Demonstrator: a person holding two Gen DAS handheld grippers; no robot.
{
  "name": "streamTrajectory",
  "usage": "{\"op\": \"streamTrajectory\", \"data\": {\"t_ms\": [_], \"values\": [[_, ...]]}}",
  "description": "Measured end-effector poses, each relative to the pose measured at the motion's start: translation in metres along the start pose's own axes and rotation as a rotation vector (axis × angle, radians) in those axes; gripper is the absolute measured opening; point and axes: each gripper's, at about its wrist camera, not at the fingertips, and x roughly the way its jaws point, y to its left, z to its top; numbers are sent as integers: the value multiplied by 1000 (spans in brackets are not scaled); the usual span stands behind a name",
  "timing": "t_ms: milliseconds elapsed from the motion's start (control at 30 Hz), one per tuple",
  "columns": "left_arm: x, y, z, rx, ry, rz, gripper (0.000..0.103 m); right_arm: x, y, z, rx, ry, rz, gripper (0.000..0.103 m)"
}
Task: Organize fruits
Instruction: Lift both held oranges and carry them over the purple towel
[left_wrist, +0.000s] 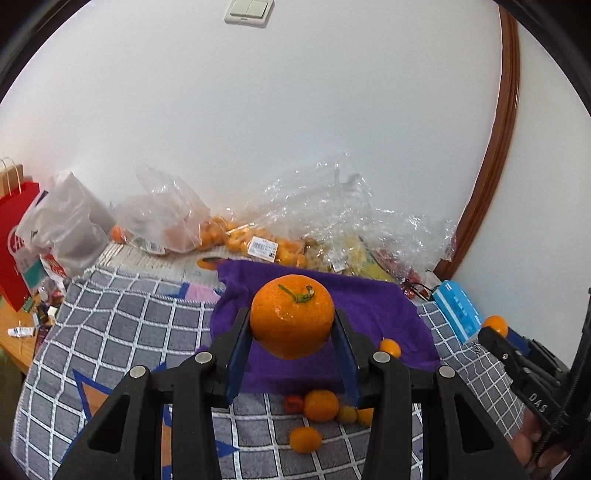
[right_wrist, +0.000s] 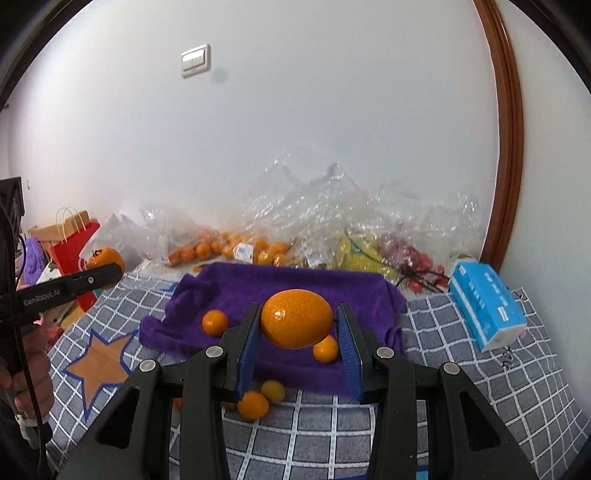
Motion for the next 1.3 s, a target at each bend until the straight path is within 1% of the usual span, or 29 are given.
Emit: {"op": "streamTrajectory", "data": {"t_ms": [200, 267, 367, 500, 600, 700, 900, 933, 1133, 1200, 1300], "values": [[17, -4, 6, -1, -1, 18, 41, 7, -5, 9, 5, -19, -2, 40], [26, -4, 6, -10, 8, 10, 41, 12, -8, 10, 9, -20, -3, 40], [42, -4, 6, -16, 23, 7, 41, 23, -15, 11, 21, -16, -6, 40], [60, -4, 5, -5, 28, 25, 41, 41, -23, 11, 29, -10, -22, 40], [75, 1, 2, -16, 41, 23, 41, 57, -29, 10, 55, 4, -8, 40], [91, 8, -3, -28, 56, 36, 41, 75, -34, 5, 81, 24, 7, 40], [108, 20, -13, -33, 91, 55, 41, 101, -45, -10, 121, 68, 15, 40], [110, 22, -14, -33, 95, 59, 41, 104, -48, -11, 123, 79, 7, 40], [121, 27, -19, -53, 122, 52, 41, 105, -64, -13, 149, 70, -18, 40], [124, 27, -21, -49, 130, 56, 41, 107, -68, -16, 148, 78, -33, 40], [129, 25, -23, -48, 148, 46, 41, 114, -73, -20, 164, 102, -33, 40]]}}
